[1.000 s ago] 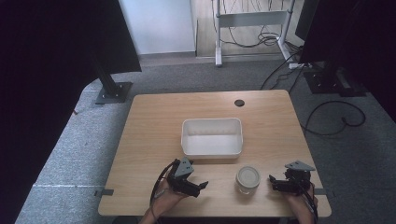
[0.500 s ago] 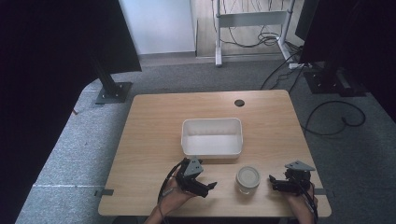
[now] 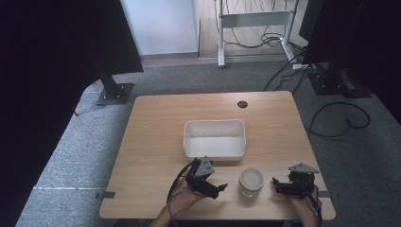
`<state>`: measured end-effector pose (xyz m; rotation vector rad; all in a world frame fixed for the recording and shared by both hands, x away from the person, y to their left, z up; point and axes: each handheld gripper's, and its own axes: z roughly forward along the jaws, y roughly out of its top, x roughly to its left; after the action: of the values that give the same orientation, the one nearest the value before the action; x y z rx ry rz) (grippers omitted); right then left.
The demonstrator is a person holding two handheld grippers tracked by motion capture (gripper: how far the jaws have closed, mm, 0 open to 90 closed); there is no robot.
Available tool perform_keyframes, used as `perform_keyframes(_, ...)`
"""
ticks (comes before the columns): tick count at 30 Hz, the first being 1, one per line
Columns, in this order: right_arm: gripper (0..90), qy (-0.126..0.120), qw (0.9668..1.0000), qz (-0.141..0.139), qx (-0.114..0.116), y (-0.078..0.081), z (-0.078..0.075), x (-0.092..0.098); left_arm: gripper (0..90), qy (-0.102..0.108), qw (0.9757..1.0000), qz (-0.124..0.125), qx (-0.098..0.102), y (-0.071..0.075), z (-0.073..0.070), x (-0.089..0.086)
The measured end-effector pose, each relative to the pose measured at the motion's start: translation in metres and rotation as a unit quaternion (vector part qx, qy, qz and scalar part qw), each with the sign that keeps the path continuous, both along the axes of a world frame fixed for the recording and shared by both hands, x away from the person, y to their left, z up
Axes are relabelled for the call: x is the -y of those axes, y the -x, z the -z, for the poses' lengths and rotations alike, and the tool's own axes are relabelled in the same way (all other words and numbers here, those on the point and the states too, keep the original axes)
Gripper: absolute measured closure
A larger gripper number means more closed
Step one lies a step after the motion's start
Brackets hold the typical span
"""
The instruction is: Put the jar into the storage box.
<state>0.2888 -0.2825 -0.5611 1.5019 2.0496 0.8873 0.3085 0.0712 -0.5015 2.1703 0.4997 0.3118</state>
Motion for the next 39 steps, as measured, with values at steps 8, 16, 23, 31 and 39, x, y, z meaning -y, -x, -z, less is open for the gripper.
perform_keyframes(8, 2.9, 0.000, 1.0000, -0.001, 0.000, 0.000, 0.000, 0.000, 2.4, -0.011, 0.9999, 0.011, 0.007, -0.001, 0.002, 0.015)
perform_keyframes(16, 2.9, 0.000, 1.0000, -0.003, 0.000, 0.000, 0.000, 0.000, 2.2, -0.024, 0.9994, 0.020, 0.012, -0.002, 0.005, 0.032)
perform_keyframes(23, 2.9, 0.000, 1.0000, -0.003, 0.000, 0.000, 0.000, 0.000, 2.1, -0.025, 0.9990, 0.036, 0.007, 0.000, 0.007, 0.044)
perform_keyframes(31, 2.9, 0.000, 1.0000, -0.004, 0.000, 0.001, 0.000, 0.000, 1.9, -0.027, 0.9980, 0.057, 0.002, 0.003, 0.007, 0.056)
perform_keyframes(39, 2.9, 0.000, 1.0000, -0.004, 0.000, 0.001, 0.000, 0.000, 1.9, -0.026, 0.9972, 0.071, -0.004, 0.005, 0.010, 0.066)
